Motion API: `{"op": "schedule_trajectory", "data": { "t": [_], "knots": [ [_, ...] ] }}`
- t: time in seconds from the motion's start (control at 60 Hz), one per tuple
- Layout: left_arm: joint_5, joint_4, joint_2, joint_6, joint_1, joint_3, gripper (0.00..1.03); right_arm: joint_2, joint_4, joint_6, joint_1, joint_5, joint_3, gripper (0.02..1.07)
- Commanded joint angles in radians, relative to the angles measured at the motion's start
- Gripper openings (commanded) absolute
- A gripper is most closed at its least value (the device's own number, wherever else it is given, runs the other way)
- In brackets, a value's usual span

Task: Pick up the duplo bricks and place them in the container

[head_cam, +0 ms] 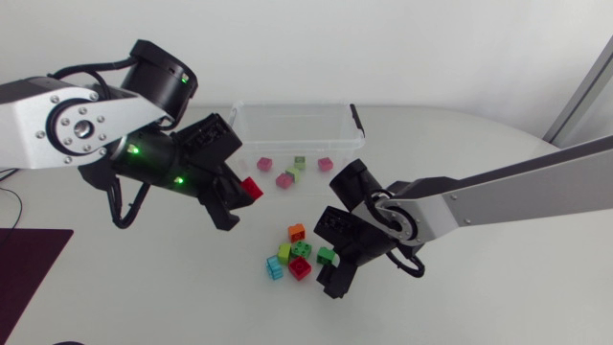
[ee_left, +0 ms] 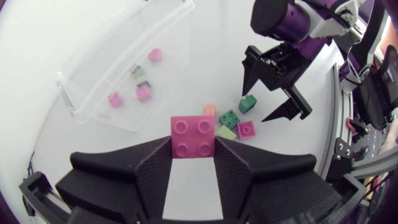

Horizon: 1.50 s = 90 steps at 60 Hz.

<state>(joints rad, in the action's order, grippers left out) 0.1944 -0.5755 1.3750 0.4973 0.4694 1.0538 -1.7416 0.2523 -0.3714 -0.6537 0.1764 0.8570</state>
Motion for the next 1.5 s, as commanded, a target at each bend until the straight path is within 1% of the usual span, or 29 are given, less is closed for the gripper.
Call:
{"op": "schedule_trajectory", "data": {
  "t": [0.0, 0.1, 0.183, 0.2, 0.217, 0.233, 0.25, 0.383, 0.417, 0.6, 0.633, 0.65, 0.667, 0.7, 0.717, 0.733, 0.75, 0.783, 0.817, 0.883, 0.95, 1.067, 1.083, 1.15, 1.183, 1.25, 1.317, 1.417, 1.483],
  "knots": [
    [0.013, 0.032, -0.007, -0.017, -0.017, 0.034, 0.09, -0.030, -0.018, -0.023, -0.004, 0.006, 0.020, 0.92],
    [0.022, 0.115, 0.004, -0.051, -0.038, 0.049, 0.09, -0.038, -0.033, -0.023, 0.002, 0.012, 0.024, 0.79],
    [0.034, 0.183, 0.049, -0.085, -0.064, 0.077, 0.09, -0.044, -0.045, -0.023, 0.006, 0.021, 0.017, 0.56],
    [0.034, 0.193, 0.056, -0.089, -0.069, 0.083, 0.09, -0.042, -0.048, -0.023, 0.008, 0.026, 0.016, 0.47],
    [0.034, 0.227, 0.084, -0.106, -0.077, 0.098, 0.09, -0.041, -0.050, -0.023, 0.008, 0.029, 0.014, 0.34],
    [0.034, 0.233, 0.087, -0.109, -0.078, 0.100, 0.09, -0.041, -0.050, -0.023, 0.008, 0.029, 0.014, 0.34],
    [0.034, 0.255, 0.101, -0.120, -0.086, 0.109, 0.09, -0.041, -0.048, -0.021, 0.009, 0.034, 0.013, 0.30],
    [0.034, 0.347, 0.190, -0.169, -0.109, 0.173, 0.10, -0.009, -0.025, -0.018, 0.016, 0.034, 0.004, 0.23],
    [0.034, 0.381, 0.211, -0.184, -0.114, 0.187, 0.10, 0.014, -0.022, -0.020, 0.017, 0.035, -0.006, 0.18],
    [0.034, 0.516, 0.317, -0.249, -0.130, 0.255, 0.11, 0.146, 0.056, -0.015, 0.023, 0.021, -0.010, 0.17],
    [0.031, 0.526, 0.332, -0.250, -0.133, 0.264, 0.15, 0.172, 0.071, -0.015, 0.025, 0.017, -0.006, 0.17],
    [0.030, 0.536, 0.355, -0.258, -0.138, 0.278, 0.28, 0.188, 0.082, -0.015, 0.026, 0.012, -0.003, 0.17],
    [0.030, 0.537, 0.360, -0.259, -0.138, 0.279, 0.32, 0.197, 0.090, -0.015, 0.029, 0.012, 0.001, 0.17],
    [0.023, 0.548, 0.384, -0.259, -0.143, 0.290, 0.53, 0.221, 0.110, -0.015, 0.035, 0.011, 0.011, 0.17],
    [0.017, 0.554, 0.388, -0.259, -0.143, 0.288, 0.60, 0.235, 0.123, -0.015, 0.045, 0.011, 0.024, 0.17],
    [0.004, 0.574, 0.389, -0.258, -0.146, 0.282, 0.72, 0.244, 0.134, -0.015, 0.049, 0.011, 0.030, 0.17],
    [0.000, 0.582, 0.389, -0.258, -0.146, 0.279, 0.76, 0.251, 0.140, -0.015, 0.051, 0.011, 0.036, 0.17],
    [-0.004, 0.618, 0.391, -0.256, -0.152, 0.265, 0.93, 0.272, 0.166, -0.017, 0.063, 0.011, 0.060, 0.17],
    [-0.004, 0.628, 0.384, -0.255, -0.158, 0.255, 0.98, 0.287, 0.188, -0.018, 0.080, 0.011, 0.089, 0.17],
    [-0.004, 0.652, 0.355, -0.253, -0.178, 0.219, 0.98, 0.304, 0.211, -0.018, 0.109, 0.012, 0.154, 0.17],
    [-0.006, 0.648, 0.328, -0.252, -0.186, 0.196, 0.98, 0.303, 0.217, -0.014, 0.138, 0.015, 0.217, 0.17],
    [-0.004, 0.566, 0.226, -0.223, -0.201, 0.121, 0.98, 0.287, 0.188, 0.025, 0.172, 0.020, 0.312, 0.17],
    [-0.003, 0.529, 0.197, -0.201, -0.196, 0.095, 0.98, 0.277, 0.157, 0.043, 0.181, 0.020, 0.340, 0.17],
    [0.000, 0.417, 0.164, -0.141, -0.176, 0.057, 0.98, 0.243, 0.134, 0.071, 0.193, 0.020, 0.398, 0.18],
    [0.002, 0.407, 0.142, -0.128, -0.163, 0.023, 0.98, 0.225, 0.113, 0.085, 0.198, 0.017, 0.422, 0.17],
    [0.010, 0.341, 0.114, -0.077, -0.135, -0.037, 0.98, 0.186, 0.081, 0.112, 0.206, 0.012, 0.470, 0.18],
    [0.011, 0.324, 0.102, -0.059, -0.117, -0.077, 0.98, 0.154, 0.056, 0.129, 0.210, 0.003, 0.502, 0.18],
    [0.030, 0.246, 0.096, -0.002, -0.078, -0.147, 0.98, 0.050, -0.008, 0.173, 0.213, -0.008, 0.596, 0.18],
    [0.031, 0.235, 0.101, 0.014, -0.058, -0.178, 0.98, -0.004, -0.045, 0.190, 0.212, -0.028, 0.637, 0.18]
  ]
}}
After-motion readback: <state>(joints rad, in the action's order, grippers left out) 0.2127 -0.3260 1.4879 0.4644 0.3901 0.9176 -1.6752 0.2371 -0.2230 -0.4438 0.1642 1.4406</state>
